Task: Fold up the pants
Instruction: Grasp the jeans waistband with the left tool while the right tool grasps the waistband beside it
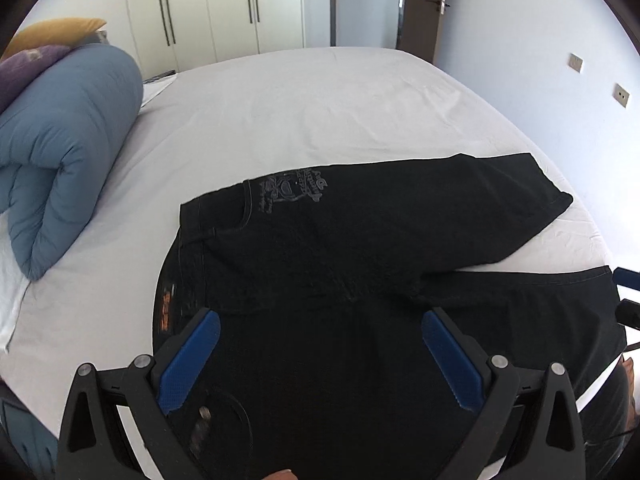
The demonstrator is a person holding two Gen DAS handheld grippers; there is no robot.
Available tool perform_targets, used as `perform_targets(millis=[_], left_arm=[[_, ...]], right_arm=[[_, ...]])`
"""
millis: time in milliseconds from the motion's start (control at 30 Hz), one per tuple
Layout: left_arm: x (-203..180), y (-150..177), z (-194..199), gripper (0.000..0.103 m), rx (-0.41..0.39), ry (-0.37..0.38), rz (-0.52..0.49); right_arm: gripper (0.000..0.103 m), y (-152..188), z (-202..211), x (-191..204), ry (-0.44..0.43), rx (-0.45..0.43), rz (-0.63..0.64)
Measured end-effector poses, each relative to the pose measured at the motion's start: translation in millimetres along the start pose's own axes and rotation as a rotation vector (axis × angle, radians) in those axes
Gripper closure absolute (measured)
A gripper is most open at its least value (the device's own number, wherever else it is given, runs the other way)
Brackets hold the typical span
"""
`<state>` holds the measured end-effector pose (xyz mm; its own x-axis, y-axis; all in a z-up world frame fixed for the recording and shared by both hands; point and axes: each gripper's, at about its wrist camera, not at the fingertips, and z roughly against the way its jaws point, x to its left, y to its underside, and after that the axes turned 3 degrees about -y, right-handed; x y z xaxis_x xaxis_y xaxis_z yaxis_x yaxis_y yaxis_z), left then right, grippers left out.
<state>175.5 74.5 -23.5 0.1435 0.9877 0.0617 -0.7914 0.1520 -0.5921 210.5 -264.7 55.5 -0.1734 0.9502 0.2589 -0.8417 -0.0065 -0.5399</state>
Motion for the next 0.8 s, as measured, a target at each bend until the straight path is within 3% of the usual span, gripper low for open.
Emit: perform_targets(millis=[100, 167, 267, 367, 467, 800], left_arm=[[26, -49, -39, 0.000, -0.019, -0.045, -0.068], [43, -81, -72, 0.000, -0.003, -0.034, -0.122], [60, -116, -123, 0.000, 0.050, -0.007, -0.191], [63, -136, -171, 0.004, 0.125, 0.020, -0.321], [60, -144, -206, 0.021, 0.202, 0.032, -0.413], [71, -148, -277, 0.024, 0.416, 0.162, -0.478]], right_arm=[[0.009, -39, -26, -5, -0.064, 0.028, 0.063], [0.014, -65, -48, -5, -0.093, 0.052, 0.116], [0.023, -97, -86, -4, -0.120, 0.083, 0.204], [0.030, -116, -118, -4, -0.167, 0.112, 0.264], [0.034, -125, -142, -7, -0.219, 0.137, 0.304], [0.035, -147, -208, -14, -0.321, 0.168, 0.352]])
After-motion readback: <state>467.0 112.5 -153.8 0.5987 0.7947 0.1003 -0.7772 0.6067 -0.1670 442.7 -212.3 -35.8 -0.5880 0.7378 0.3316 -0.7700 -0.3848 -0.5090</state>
